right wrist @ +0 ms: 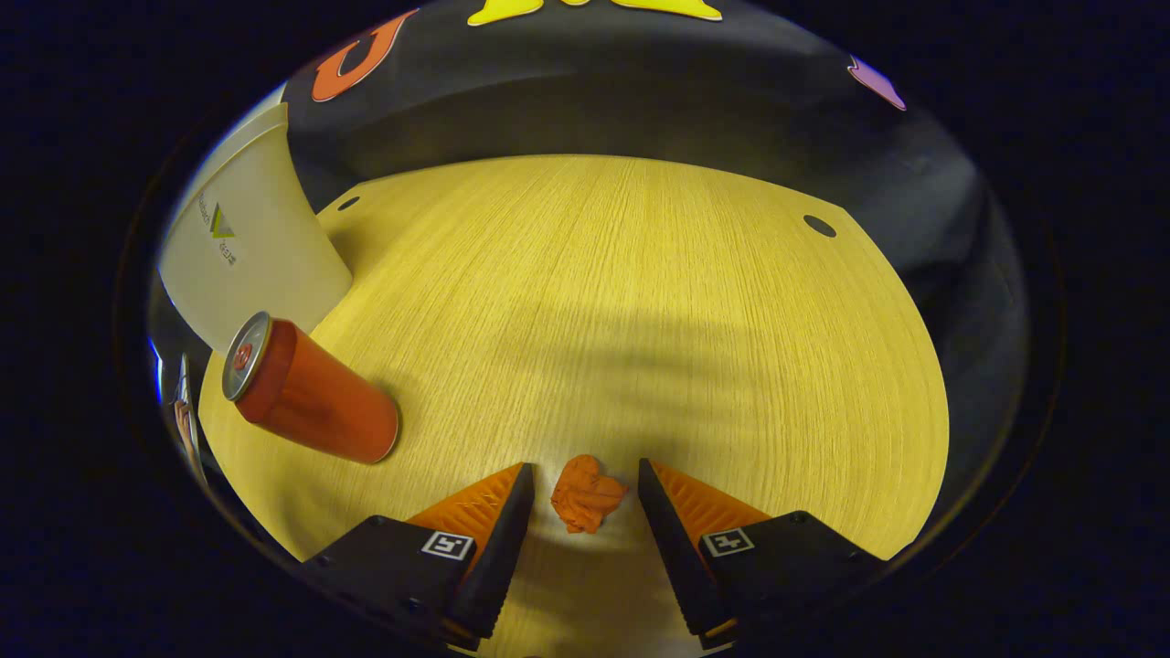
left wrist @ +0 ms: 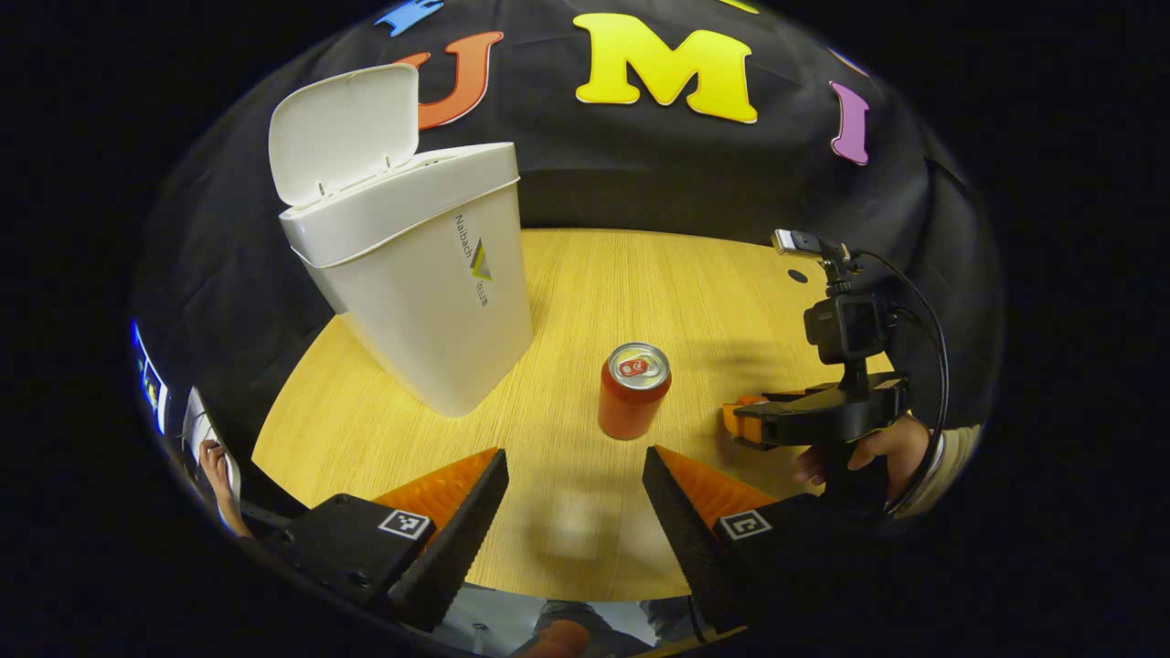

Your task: Press the lid of the desktop garbage bin to open it, pick up the crumpled paper on the desktop and throw it into the bin, then pick up the pop can on the desktop and drop it into the bin, and finally close the garbage bin lid.

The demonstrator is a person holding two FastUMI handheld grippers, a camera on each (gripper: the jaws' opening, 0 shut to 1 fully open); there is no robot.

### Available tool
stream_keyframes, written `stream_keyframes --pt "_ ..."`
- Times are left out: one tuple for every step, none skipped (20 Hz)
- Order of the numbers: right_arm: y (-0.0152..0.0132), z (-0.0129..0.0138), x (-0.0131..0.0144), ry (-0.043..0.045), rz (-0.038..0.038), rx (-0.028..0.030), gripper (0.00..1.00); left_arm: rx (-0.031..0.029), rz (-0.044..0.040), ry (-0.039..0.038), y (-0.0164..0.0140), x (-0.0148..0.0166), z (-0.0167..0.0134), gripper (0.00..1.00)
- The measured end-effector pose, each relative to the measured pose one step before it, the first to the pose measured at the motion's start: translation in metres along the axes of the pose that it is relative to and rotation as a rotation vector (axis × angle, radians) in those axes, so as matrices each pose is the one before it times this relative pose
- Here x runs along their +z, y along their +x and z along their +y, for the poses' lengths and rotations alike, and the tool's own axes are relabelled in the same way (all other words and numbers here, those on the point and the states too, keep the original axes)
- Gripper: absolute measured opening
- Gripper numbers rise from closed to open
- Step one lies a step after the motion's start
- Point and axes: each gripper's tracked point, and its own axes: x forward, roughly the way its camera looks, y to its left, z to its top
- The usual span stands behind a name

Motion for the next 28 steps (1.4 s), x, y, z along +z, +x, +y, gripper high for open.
stream_keyframes --pt "0.00001 0.0008 -0.00024 0.00368 0.00662 -0.00037 0.74 -0.0011 0.00275 -0.00232 -0.00048 -0.00065 0.00105 0.98" --pt "-0.00047 0.00046 -0.00126 0.00219 0.00818 0.00239 0.59 -0.00203 0.00155 -0.00528 -0.00062 -0.00006 0.00054 0.99" --pt "-0.00087 -0.00013 -0.00101 -0.00092 0.00574 -0.0036 0.58 -0.00236 -0.00286 -0.00573 -0.00138 0.0003 0.00035 0.98" --pt "0.00053 0.00148 -0.00235 0.00159 0.00938 0.00294 0.58 -0.00151 -0.00306 -0.00126 -0.00154 0.00098 0.00126 0.98" --pt "-0.00029 -0.00041 -0.00051 -0.0007 0.00468 0.00037 0.58 0.00213 -0.00078 0.00351 -0.00096 0.00014 0.00223 0.98" --pt "-0.00052 -0.00002 -0.00133 -0.00592 0.00543 -0.00273 0.58 0.00319 -0.00564 0.00537 -0.00198 0.00073 0.00174 0.98" --pt "0.00016 0.00039 -0.00052 -0.00278 0.0048 -0.00079 0.57 0.00286 -0.00422 0.00634 -0.00044 0.00126 0.00259 0.99" --pt "-0.00105 -0.00075 -0.00089 0.00511 0.00993 -0.00469 0.58 0.00104 -0.00146 0.00137 -0.00138 0.0002 0.0018 0.99" --pt "-0.00077 0.00005 -0.00185 0.01747 0.01963 -0.00872 0.58 -0.00208 -0.00059 -0.00568 -0.00139 -0.00042 0.00153 0.99" --pt "-0.00028 0.00031 -0.00103 0.0063 0.00938 -0.00433 0.58 -0.00097 -0.00095 -0.00776 -0.00138 0.00076 0.00095 0.98" --pt "0.0001 -0.00049 -0.00004 -0.0028 0.00666 -0.0008 0.58 0.00182 0.00029 -0.00558 -0.0018 -0.00049 0.00285 0.98" --pt "0.00074 0.0009 0.00039 -0.00097 -0.00111 0.00589 0.57 0.00685 -0.00066 -0.00209 -0.00167 -0.00037 0.00385 0.98" --pt "0.00321 0.00182 -0.00072 0.00783 0.00381 -0.0057 0.57 0.0089 0.00037 0.0002 -0.00144 -0.00095 0.0047 0.98" --pt "-0.0028 0.00258 -0.00003 0.00177 0.00552 -0.00665 0.36 0.00565 0.00202 -0.00321 -0.00112 -0.00156 0.00389 0.98" --pt "-0.00078 0.00067 0.0016 0.00066 -0.00123 -0.00027 0.32 0.0016 0.00269 -0.00516 -0.00075 -0.00289 0.00232 0.99" --pt "-0.00046 0.00097 -0.00094 -0.00304 -0.00209 0.00008 0.35 0.001 0.00529 -0.00598 -0.00113 -0.00219 0.00203 0.99" --pt "-0.00006 -0.00028 0.00071 -0.00324 -0.00369 -0.00179 0.35 0.00357 0.0036 -0.00299 -0.00168 -0.0022 0.00232 0.98" --pt "-0.00018 0.00048 -0.00051 -0.00196 -0.00303 0.0036 0.35 0.00345 0.00281 -0.00099 -0.00164 -0.00138 0.00191 0.99" --pt "-0.00086 0.00083 -0.00121 -0.0021 0.00065 0.00646 0.31 0.00089 -0.00297 0.00416 -0.00076 -0.00097 0.00157 0.99" --pt "-0.00263 -0.00021 -0.00158 -0.00418 -0.00031 0.00413 0.35 0.00129 -0.00587 0.00751 -0.00162 0.00097 0.00107 0.99" --pt "-0.00287 -0.00119 0.00067 -0.00547 -0.01113 -0.00424 0.31 -0.00301 -0.00595 0.00848 -0.00091 -0.00008 0.00064 0.99" --pt "-0.00248 -0.00496 0.00171 -0.01093 -0.01822 -0.01915 0.31 0.00352 -0.004 0.00964 0.00011 0.00048 0.00149 0.99" --pt "-0.00442 -0.00344 -0.0015 -0.01475 -0.00398 -0.00755 0.31 0.00958 -0.00436 0.01425 0.00061 0.00043 0.00366 0.99" --pt "-0.00321 0.00024 -0.0029 0.00012 0.0034 0.00542 0.22 0.00361 -0.00137 0.01515 0.00137 0.00113 0.00169 0.98" --pt "-0.00359 -0.00172 -0.00043 0.00426 -0.00151 -0.00038 0.22 0.00047 -0.00364 0.00946 0.00009 0.00181 0.00037 0.98" --pt "-0.00524 -0.0039 -0.00009 0.00204 -0.00303 -0.00521 0.21 -0.00757 -0.0047 0.00135 0.00102 0.00292 -0.00038 0.99" --pt "-0.00691 -0.00248 0.00218 0.0073 -0.00654 -0.00381 0.19 -0.014 -0.00662 -0.0014 0.00077 0.00291 -0.00134 0.99" --pt "-0.00804 -0.00167 0.00396 0.01371 -0.00916 -0.00178 0.22 -0.01449 -0.00803 0.00018 0.00127 0.00336 -0.00108 0.98"
